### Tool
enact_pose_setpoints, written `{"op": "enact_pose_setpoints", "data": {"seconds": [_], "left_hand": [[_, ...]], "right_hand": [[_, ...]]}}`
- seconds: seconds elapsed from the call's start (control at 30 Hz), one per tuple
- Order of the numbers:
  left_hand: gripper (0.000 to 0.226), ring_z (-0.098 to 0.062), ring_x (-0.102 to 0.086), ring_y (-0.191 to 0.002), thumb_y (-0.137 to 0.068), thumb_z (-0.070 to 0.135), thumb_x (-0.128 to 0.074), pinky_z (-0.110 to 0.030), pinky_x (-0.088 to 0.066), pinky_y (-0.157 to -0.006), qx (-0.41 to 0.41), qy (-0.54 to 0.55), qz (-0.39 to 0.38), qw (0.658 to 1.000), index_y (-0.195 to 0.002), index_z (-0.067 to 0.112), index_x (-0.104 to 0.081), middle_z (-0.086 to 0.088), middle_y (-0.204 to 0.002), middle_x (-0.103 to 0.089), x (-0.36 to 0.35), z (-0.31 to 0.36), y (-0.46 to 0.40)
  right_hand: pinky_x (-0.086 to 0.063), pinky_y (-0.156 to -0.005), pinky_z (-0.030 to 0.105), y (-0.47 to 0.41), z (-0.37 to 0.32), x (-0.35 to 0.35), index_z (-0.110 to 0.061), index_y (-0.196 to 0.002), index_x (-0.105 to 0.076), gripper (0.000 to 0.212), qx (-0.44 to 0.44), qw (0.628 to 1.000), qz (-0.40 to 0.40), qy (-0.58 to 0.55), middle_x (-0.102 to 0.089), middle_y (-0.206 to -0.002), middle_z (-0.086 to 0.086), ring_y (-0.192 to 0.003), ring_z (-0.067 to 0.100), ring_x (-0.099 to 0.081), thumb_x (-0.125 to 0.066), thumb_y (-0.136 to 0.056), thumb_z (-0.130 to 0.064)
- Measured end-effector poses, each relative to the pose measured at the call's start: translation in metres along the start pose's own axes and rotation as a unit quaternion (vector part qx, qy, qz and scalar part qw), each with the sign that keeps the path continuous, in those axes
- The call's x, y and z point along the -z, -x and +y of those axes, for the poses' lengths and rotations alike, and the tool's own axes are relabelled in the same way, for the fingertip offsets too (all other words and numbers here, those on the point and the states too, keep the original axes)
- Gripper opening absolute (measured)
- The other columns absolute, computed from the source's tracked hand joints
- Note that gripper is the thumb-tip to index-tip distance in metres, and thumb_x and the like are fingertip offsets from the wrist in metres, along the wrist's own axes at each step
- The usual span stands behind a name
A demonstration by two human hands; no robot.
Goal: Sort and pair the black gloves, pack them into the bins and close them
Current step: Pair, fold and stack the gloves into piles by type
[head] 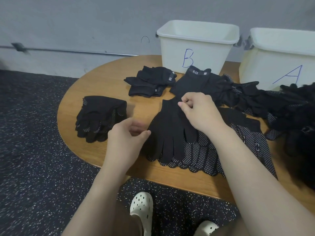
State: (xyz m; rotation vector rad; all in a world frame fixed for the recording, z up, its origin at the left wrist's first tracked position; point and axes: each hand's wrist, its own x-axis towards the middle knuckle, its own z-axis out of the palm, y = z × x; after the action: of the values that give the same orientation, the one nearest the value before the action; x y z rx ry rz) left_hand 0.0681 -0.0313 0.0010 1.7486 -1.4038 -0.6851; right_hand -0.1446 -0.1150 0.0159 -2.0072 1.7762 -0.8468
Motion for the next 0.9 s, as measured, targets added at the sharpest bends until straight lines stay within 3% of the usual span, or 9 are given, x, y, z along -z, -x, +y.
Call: {"op": "enact_pose_setpoints", "data": {"seconds": [0.1, 0.23, 0.47, 0.77, 0.9], "left_hand": [[0.031, -0.005, -0.071, -0.085, -0.086, 0.031, -0.084, -0.041, -0.061, -0.083, -0.002, 0.006, -0.016, 1.000, -0.113, 0.023, -0.072, 0.014, -0.089, -0.076, 0.003, 0.000, 0.001], [0.029, 0.010, -0.065, -0.083, -0.085, 0.028, -0.084, -0.015, -0.047, -0.070, -0.009, -0.018, -0.035, 0.999, -0.110, 0.027, -0.071, 0.016, -0.083, -0.075, 0.003, 0.001, 0.001], [0.025, 0.013, -0.062, -0.084, -0.090, 0.020, -0.079, -0.001, -0.042, -0.064, -0.007, 0.000, 0.002, 1.000, -0.114, 0.025, -0.074, 0.017, -0.081, -0.074, 0.002, -0.003, -0.001], [0.013, 0.003, -0.064, -0.077, -0.090, 0.020, -0.077, -0.008, -0.042, -0.065, -0.015, -0.048, 0.005, 0.999, -0.100, 0.028, -0.074, 0.018, -0.076, -0.070, -0.004, -0.001, -0.001], [0.013, -0.003, -0.063, -0.083, -0.093, 0.019, -0.073, -0.007, -0.044, -0.069, -0.067, -0.085, 0.016, 0.994, -0.105, 0.022, -0.075, 0.014, -0.090, -0.067, -0.006, 0.000, 0.002]], "right_hand": [[-0.054, -0.080, 0.042, -0.001, 0.001, -0.002, -0.023, -0.081, -0.059, 0.023, -0.004, 1.000, -0.002, 0.008, -0.063, -0.070, -0.004, -0.081, 0.025, -0.057, -0.060, -0.102, -0.032], [-0.051, -0.075, 0.037, -0.001, 0.003, -0.005, -0.028, -0.073, -0.051, 0.031, -0.018, 1.000, -0.009, 0.018, -0.058, -0.068, -0.008, -0.078, 0.024, -0.053, -0.061, -0.101, -0.033], [-0.049, -0.076, 0.036, 0.002, 0.004, -0.009, -0.023, -0.085, -0.066, 0.019, -0.013, 0.999, 0.010, 0.051, -0.069, -0.074, -0.005, -0.082, 0.025, -0.062, -0.062, -0.100, -0.034], [-0.047, -0.073, 0.035, 0.006, 0.002, -0.013, -0.023, -0.087, -0.061, 0.018, 0.022, 0.994, 0.036, 0.104, -0.068, -0.076, -0.003, -0.079, 0.026, -0.062, -0.059, -0.102, -0.034], [-0.046, -0.072, 0.035, 0.009, 0.000, -0.010, -0.022, -0.103, -0.065, 0.012, 0.033, 0.993, 0.023, 0.111, -0.067, -0.086, -0.007, -0.089, 0.024, -0.061, -0.060, -0.101, -0.033]]}}
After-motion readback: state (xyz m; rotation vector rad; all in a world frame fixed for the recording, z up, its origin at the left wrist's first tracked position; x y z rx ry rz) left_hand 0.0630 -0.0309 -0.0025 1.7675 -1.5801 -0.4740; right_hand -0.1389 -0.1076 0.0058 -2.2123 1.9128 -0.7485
